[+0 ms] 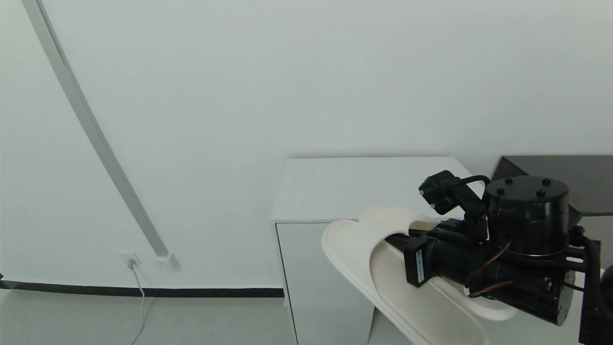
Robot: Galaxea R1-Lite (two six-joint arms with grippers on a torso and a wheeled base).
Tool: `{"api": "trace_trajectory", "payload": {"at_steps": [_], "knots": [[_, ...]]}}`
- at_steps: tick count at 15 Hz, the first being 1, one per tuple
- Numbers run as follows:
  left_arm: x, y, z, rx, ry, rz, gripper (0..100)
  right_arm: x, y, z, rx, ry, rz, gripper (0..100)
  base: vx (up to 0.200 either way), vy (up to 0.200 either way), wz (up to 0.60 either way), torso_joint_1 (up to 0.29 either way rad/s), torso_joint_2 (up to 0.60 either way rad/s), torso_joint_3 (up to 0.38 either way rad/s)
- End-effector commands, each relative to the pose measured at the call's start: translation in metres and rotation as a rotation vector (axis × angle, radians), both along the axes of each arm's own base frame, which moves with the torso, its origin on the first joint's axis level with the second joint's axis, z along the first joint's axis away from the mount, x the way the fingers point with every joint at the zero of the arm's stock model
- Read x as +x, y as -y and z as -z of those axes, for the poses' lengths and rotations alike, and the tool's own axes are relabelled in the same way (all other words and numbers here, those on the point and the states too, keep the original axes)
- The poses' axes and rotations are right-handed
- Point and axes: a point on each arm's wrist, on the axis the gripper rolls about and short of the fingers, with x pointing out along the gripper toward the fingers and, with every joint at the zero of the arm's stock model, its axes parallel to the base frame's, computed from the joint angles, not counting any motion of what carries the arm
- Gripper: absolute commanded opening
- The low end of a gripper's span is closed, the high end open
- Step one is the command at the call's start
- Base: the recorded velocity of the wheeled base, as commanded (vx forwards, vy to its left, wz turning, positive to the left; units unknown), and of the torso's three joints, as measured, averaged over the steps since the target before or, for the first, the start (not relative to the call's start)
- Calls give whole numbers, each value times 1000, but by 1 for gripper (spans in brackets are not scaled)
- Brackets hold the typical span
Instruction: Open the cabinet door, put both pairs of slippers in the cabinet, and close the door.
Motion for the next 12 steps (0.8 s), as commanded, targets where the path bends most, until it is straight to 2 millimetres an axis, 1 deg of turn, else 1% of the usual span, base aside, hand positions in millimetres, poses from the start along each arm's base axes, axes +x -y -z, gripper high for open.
{"api": "trace_trajectory", "payload": {"at_steps": [1,12], "knots": [[0,0,0,0,1,0,0,-1,0,1,-5,-3,4,0,0,0,0,0,0,0],[0,0,0,0,1,0,0,-3,1,2,-7,-3,0,0,0,0,0,0,0,0]]}}
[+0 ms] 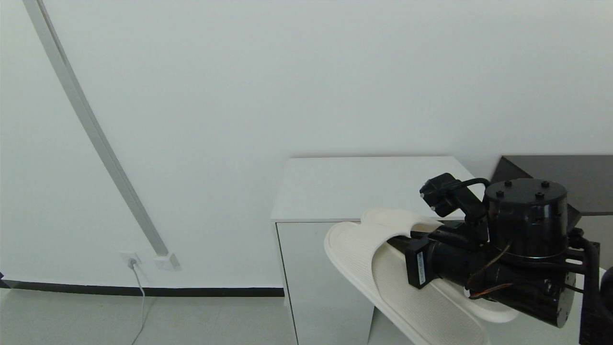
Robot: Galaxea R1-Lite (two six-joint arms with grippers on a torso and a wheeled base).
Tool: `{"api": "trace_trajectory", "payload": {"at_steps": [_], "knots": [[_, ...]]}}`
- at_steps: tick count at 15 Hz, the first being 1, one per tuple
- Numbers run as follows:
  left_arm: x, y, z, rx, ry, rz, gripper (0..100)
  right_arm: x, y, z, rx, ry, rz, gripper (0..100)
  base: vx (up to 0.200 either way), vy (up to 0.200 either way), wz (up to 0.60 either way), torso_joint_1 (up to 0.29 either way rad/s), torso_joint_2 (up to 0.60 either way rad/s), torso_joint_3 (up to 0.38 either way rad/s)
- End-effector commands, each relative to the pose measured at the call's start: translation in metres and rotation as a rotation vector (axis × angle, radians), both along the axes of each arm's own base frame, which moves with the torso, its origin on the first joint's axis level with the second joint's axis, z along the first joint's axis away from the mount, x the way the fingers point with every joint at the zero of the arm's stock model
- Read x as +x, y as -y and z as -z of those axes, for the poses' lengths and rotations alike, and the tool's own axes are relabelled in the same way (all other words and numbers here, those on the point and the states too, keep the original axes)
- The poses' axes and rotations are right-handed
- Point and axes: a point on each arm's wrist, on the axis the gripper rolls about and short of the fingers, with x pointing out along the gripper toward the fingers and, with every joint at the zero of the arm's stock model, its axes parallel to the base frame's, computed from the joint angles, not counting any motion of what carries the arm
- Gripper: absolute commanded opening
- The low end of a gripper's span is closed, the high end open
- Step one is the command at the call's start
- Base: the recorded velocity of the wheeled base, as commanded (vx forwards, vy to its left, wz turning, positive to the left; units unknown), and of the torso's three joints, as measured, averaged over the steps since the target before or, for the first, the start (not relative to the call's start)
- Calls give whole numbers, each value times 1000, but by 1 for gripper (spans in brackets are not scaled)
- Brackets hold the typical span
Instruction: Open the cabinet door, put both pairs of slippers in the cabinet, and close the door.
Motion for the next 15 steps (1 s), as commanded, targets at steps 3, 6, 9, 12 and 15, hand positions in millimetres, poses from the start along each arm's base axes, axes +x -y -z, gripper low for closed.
{"api": "trace_trajectory", "payload": {"at_steps": [3,6,9,12,15], "knots": [[0,0,0,0,0,-1,0,-1,0,1,5,5,-2,0,0,-200,0,-7,1,-1],[0,0,0,0,0,-1,0,0,0,2,2,4,-1,0,0,-200,0,2,2,-1],[0,0,0,0,0,-1,0,0,-1,2,3,5,-2,0,0,-200,0,2,5,1],[0,0,0,0,0,1,0,0,-1,2,5,7,-2,0,0,-200,0,4,-1,1],[0,0,0,0,0,1,0,0,-1,1,7,9,-2,0,0,-200,0,1,-1,-1]]}}
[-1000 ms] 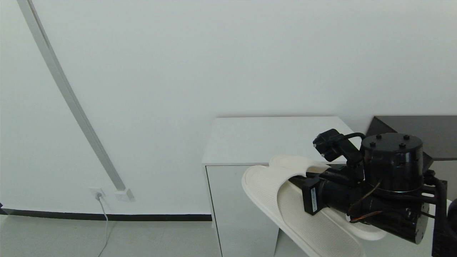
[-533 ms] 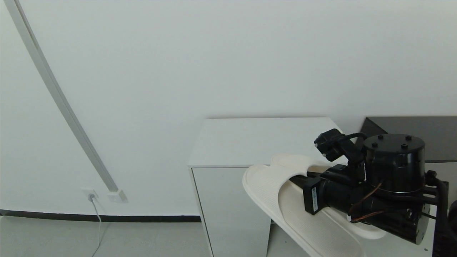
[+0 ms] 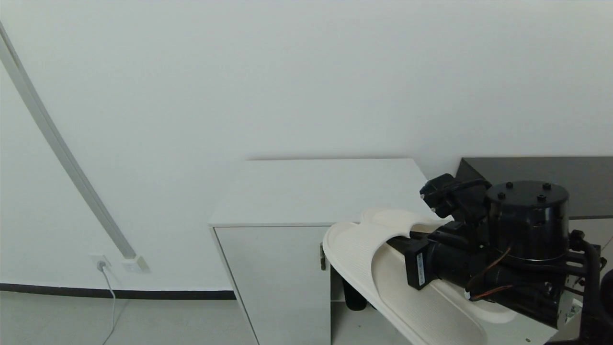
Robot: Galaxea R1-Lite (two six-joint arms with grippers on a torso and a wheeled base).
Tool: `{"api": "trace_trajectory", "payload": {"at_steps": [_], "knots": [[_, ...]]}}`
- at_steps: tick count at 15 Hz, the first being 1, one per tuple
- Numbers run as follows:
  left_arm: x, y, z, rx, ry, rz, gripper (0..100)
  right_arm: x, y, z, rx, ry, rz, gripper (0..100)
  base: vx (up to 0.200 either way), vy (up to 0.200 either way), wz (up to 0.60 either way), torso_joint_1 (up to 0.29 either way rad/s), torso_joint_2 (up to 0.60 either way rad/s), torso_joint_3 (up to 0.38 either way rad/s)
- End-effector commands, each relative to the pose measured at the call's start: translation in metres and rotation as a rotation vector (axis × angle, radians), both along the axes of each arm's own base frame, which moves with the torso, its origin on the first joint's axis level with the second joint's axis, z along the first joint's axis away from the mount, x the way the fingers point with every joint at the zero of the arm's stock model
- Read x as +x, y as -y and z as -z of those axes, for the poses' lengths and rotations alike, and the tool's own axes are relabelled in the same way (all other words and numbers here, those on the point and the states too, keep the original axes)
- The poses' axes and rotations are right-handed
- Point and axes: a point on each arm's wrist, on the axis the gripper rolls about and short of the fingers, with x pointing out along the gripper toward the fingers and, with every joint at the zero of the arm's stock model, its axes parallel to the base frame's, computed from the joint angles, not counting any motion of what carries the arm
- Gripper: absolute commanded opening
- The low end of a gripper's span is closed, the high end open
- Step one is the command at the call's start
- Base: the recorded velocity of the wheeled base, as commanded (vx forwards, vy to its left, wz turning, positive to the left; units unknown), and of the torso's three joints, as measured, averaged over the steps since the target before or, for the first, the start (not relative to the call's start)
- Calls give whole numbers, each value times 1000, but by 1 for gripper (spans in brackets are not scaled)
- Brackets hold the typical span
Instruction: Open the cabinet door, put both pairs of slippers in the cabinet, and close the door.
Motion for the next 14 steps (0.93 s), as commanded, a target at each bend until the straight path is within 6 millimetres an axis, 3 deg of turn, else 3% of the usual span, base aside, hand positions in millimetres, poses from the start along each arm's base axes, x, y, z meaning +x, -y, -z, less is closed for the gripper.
{"api": "trace_trajectory", "payload": {"at_steps": [1,14], "knots": [[0,0,0,0,0,0,0,-1,-1,0,0,1,-5,0,0,-200,0,2,2,2],[0,0,0,-2,0,0,0,-3,-1,3,2,2,-1,0,0,0,0,0,0,0]]}}
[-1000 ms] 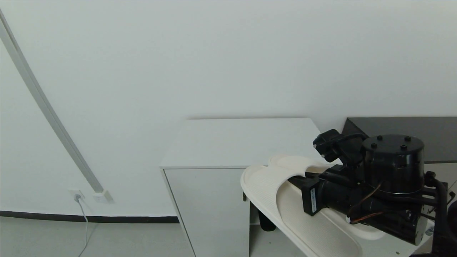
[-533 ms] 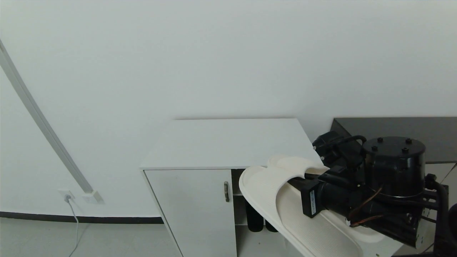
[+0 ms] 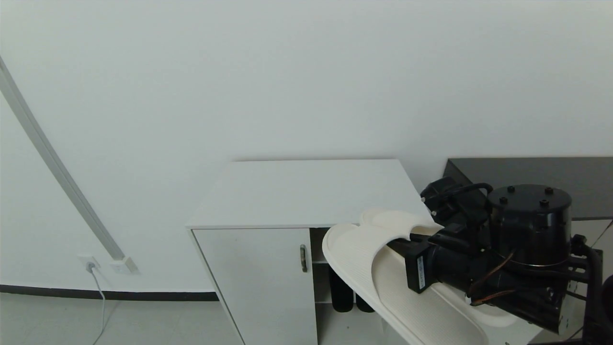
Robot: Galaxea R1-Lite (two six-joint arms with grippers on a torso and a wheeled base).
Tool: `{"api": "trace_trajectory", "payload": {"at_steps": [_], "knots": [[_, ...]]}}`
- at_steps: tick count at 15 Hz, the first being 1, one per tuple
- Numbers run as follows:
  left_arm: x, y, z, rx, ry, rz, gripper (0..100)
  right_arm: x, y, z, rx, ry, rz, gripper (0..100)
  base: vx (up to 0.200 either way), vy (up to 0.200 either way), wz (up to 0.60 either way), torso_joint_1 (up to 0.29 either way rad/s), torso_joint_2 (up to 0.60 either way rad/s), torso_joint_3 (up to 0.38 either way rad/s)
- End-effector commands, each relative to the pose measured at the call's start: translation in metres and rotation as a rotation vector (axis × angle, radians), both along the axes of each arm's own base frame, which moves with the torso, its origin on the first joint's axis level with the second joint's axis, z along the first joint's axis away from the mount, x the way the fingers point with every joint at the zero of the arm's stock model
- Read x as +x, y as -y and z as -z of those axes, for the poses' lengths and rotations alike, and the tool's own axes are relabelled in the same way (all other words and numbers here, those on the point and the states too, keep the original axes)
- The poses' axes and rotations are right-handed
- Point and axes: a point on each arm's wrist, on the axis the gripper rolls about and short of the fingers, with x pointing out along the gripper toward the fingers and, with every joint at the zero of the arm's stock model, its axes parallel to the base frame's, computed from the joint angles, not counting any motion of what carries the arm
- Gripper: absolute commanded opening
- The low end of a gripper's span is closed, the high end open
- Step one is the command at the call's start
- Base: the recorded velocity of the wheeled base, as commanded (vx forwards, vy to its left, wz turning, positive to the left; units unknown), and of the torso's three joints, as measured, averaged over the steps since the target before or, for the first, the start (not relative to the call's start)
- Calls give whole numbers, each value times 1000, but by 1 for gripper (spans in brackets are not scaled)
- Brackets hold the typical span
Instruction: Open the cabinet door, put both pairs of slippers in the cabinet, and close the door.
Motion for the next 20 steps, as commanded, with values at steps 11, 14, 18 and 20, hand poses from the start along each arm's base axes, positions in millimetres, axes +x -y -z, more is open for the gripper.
{"api": "trace_trajectory", "payload": {"at_steps": [11,14,18,20], "knots": [[0,0,0,-1,0,0,0,-1,-5,5,-14,-13,-15,0,0,0,0,0,0,0],[0,0,0,-1,0,0,0,0,-5,6,-17,-16,-16,0,0,0,0,-105,227,132],[0,0,0,1,0,1,0,-1,-5,7,-18,-17,-15,0,0,0,0,-174,411,227],[0,0,0,1,0,1,0,-1,-5,8,-24,-20,-17,0,0,0,0,-224,537,305]]}}
